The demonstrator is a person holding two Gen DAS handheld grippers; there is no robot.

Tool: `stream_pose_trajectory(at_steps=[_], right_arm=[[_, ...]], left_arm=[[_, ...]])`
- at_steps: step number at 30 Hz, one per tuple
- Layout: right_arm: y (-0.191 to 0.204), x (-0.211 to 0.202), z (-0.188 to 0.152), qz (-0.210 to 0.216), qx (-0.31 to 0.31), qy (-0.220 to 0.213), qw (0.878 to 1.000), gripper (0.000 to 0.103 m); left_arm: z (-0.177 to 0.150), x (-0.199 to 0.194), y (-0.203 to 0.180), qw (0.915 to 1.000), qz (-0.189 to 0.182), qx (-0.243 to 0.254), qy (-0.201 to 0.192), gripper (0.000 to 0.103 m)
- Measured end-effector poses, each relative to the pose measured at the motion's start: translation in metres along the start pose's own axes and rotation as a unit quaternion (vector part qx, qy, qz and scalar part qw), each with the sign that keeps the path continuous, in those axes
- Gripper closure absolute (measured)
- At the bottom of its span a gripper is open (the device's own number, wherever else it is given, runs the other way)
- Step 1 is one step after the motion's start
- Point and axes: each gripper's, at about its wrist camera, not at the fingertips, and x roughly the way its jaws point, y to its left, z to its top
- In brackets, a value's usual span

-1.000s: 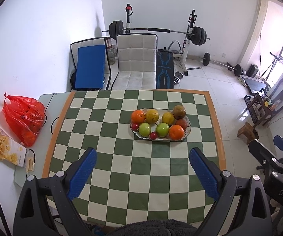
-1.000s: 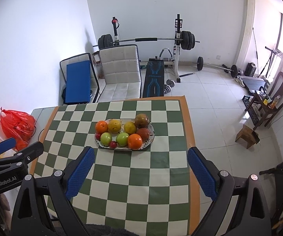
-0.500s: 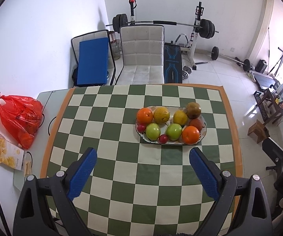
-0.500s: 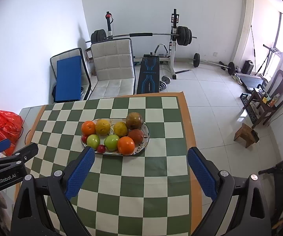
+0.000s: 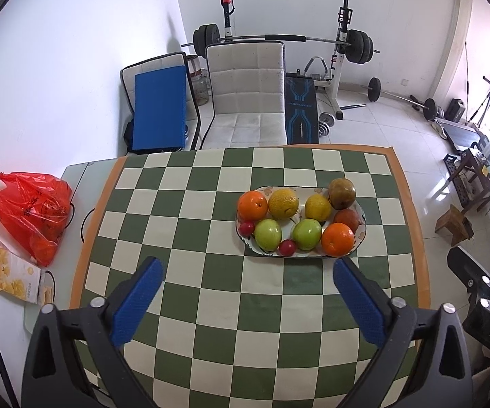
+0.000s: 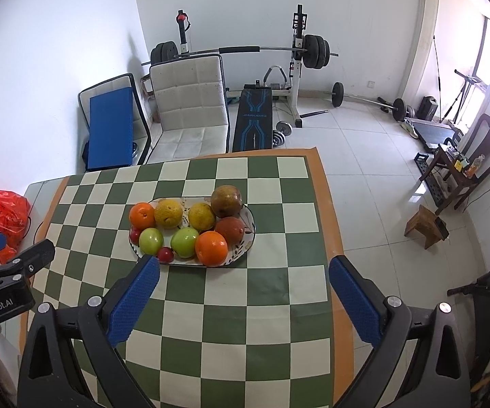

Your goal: Organize fruits

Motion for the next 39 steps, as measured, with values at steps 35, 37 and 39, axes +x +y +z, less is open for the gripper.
stream_pose_trajectory(at_steps=[35,37,39], right_arm=[[0.005,-0.014,0.0,-0.001,-0.014,-0.006,1.0,0.001],[0.005,-0.016,-0.001,-0.001,-0.014,-0.006,1.0,0.001],[0.004,-0.017,-0.001,-0.001,-0.014,-0.006,1.0,0.001]], left_arm=[[-0.009,-0.009,0.0,0.9999,-0.01,-0.004,-0.002,0.0],[-0.009,-0.01,0.0,0.9999,-0.011,-0.004,-0.002,0.0],[-0.009,-0.011,0.0,0.9999,-0.01,-0.003,-0.004,0.0]])
